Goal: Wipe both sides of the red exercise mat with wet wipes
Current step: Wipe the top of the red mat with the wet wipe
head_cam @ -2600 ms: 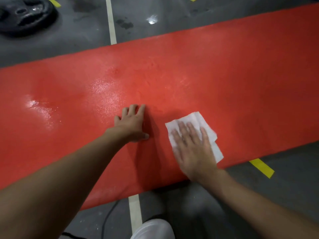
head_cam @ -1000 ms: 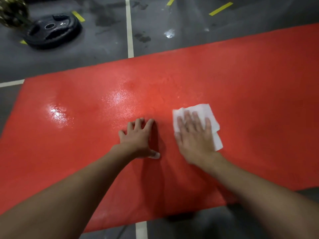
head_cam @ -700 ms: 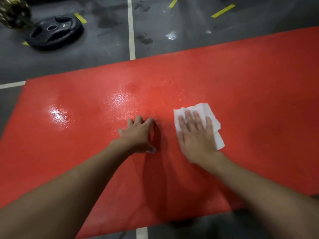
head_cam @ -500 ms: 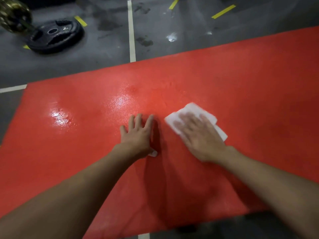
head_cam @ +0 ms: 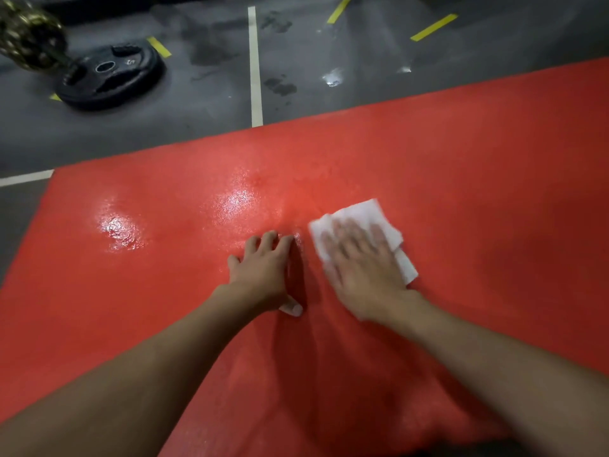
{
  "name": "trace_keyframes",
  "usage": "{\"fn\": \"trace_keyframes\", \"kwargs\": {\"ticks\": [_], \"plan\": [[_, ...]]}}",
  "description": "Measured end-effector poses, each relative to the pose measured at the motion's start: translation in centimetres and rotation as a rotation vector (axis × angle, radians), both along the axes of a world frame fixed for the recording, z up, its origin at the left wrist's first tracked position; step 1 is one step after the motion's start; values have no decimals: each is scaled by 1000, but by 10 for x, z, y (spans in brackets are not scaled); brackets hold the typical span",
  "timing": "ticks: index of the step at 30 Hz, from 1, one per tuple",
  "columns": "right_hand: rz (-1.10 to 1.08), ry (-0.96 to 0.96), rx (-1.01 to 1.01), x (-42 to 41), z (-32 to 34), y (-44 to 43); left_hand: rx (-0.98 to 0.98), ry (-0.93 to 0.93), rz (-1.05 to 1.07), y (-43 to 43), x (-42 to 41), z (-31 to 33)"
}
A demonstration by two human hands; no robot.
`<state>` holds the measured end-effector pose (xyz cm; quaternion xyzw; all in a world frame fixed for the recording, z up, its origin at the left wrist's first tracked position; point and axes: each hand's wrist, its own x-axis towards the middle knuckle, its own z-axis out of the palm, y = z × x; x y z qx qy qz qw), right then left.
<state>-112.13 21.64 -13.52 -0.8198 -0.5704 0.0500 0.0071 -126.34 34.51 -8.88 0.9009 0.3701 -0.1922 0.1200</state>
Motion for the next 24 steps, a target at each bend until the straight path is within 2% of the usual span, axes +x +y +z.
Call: {"fn": "trace_keyframes", "kwargs": {"ticks": [2, 3, 6, 7, 10, 11, 12, 15, 16, 17, 19, 21, 22, 24], "plan": [[209, 50, -32, 15, 4, -4, -14, 4, -8, 7, 3, 6], [193, 56, -31, 29, 5, -1, -33, 2, -1, 11, 5, 9], [-174, 11, -32, 40, 5, 13, -39, -24, 33, 21, 11, 14], [-179, 2, -21, 30, 4, 17, -15, -23, 42, 20, 13, 15], [184, 23, -24, 12, 2, 7, 52, -1, 32, 15, 20, 9], [246, 49, -36, 23, 3, 6, 65, 3, 28, 16, 22, 7], [224, 62, -34, 37, 4, 8, 65, 12, 29, 18, 23, 5], [-165, 19, -22, 51, 3, 21, -22, 61, 75, 24, 24, 1], [-200, -10, -18, 42, 1, 26, -45, 68, 86, 25, 25, 1], [-152, -13, -7, 30, 0, 28, -51, 73, 90, 26, 26, 1], [97, 17, -9, 16, 1, 22, -41, 75, 88, 26, 28, 0], [224, 55, -29, 34, 5, 21, -31, 71, 90, 27, 27, -1], [178, 61, -23, 47, 6, 27, -34, 73, 90, 28, 26, -1], [-79, 35, -24, 61, 5, 38, -34, 75, 89, 29, 25, -3]]}}
